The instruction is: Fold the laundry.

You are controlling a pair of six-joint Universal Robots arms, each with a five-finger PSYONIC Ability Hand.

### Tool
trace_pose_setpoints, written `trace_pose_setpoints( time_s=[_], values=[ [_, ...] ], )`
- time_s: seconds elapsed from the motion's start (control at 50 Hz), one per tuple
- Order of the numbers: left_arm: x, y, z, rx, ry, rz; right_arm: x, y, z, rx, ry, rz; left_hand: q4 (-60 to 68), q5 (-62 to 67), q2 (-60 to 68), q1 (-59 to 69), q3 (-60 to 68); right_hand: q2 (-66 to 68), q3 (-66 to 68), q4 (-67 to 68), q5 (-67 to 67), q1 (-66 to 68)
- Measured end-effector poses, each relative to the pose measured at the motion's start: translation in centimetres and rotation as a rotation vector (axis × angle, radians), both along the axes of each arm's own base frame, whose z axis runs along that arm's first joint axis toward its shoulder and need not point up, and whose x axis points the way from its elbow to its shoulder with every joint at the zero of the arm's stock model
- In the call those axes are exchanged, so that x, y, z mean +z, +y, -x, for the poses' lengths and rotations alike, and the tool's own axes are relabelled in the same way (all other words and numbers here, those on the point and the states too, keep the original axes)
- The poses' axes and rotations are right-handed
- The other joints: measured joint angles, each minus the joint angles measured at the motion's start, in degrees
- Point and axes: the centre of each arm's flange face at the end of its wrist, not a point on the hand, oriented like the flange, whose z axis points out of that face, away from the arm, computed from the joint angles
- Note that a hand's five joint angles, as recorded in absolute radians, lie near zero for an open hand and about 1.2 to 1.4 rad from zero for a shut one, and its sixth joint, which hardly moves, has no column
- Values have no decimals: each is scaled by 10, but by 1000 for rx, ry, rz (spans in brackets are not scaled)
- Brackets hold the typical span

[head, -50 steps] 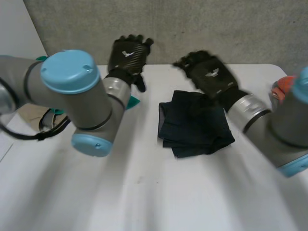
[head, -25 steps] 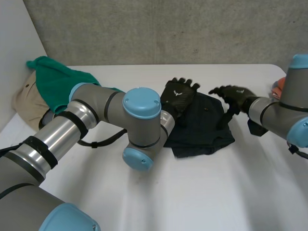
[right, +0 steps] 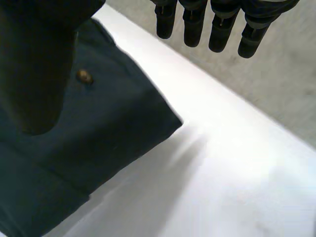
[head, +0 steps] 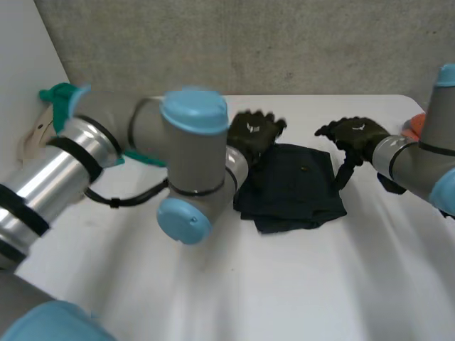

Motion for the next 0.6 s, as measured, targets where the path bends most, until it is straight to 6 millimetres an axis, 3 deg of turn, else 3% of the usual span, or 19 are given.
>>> trace_pose_setpoints(
  time_s=[0.06,0.08,0.1,0.16,0.2,0.22,0.3,0.36,0.46,0.6],
  values=[
    [37,8,-5,-39,75,12,7,18,-2,-2,12,69,0,0,0,0,0,0,0,0,0,0],
    [37,8,-5,-39,75,12,7,18,-2,-2,12,69,0,0,0,0,0,0,0,0,0,0],
    [57,15,-10,-70,120,6,6,33,-4,0,20,105,0,0,0,0,0,0,0,0,0,0],
    [79,23,-18,-122,171,-14,-4,54,-7,10,31,135,0,0,0,0,0,0,0,0,0,0],
    [83,25,-20,-139,181,-21,-10,62,-8,16,37,140,0,0,0,0,0,0,0,0,0,0],
    [96,34,-29,-215,207,-50,-26,82,-11,38,48,143,0,0,0,0,0,0,0,0,0,0],
    [107,54,-40,-366,218,-99,-54,113,-18,83,53,147,0,0,0,0,0,0,0,0,0,0],
    [111,72,-47,-484,214,-132,-69,125,-23,101,46,168,0,0,0,0,0,0,0,0,0,0],
    [112,93,-55,-590,203,-167,-86,123,-30,88,33,225,0,0,0,0,0,0,0,0,0,0],
    [105,98,-58,-601,194,-184,-101,98,-38,44,18,308,0,0,0,0,0,0,0,0,0,0]
  ],
)
